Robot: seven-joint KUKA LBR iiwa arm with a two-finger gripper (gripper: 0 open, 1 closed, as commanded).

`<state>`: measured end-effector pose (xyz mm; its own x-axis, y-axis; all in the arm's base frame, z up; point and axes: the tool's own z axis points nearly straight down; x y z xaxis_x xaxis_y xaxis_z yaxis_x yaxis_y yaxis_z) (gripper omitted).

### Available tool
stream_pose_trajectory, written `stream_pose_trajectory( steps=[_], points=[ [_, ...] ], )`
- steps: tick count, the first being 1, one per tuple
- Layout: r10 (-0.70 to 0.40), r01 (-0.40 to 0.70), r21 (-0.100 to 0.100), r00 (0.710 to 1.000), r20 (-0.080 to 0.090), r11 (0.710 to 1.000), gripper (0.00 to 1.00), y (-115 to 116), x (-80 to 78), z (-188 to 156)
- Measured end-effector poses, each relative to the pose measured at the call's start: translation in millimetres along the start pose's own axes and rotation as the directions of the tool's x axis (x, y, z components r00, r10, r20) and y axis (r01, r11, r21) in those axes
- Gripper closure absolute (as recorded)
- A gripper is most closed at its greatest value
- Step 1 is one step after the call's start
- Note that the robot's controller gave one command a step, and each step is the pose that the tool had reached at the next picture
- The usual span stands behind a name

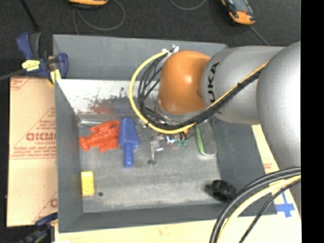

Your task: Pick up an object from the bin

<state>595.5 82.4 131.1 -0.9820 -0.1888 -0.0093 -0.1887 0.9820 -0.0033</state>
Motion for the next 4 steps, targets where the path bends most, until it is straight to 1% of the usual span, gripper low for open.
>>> stream_pose_trajectory(
  steps=[1,2,3,4],
  points=[
    [-0.05,0.05,-0.004,0.999,-0.002,0.999,0.0,31.5,-17.8,26.6],
    [-0.183,0.183,-0.003,0.983,0.0,0.983,0.0,30.4,12.0,54.6],
    [-0.288,0.288,-0.005,0.958,-0.003,0.958,1.0,42.3,-55.7,59.3],
    [-0.287,0.287,-0.006,0.958,-0.003,0.958,1.0,42.4,-55.7,59.3]
  ],
)
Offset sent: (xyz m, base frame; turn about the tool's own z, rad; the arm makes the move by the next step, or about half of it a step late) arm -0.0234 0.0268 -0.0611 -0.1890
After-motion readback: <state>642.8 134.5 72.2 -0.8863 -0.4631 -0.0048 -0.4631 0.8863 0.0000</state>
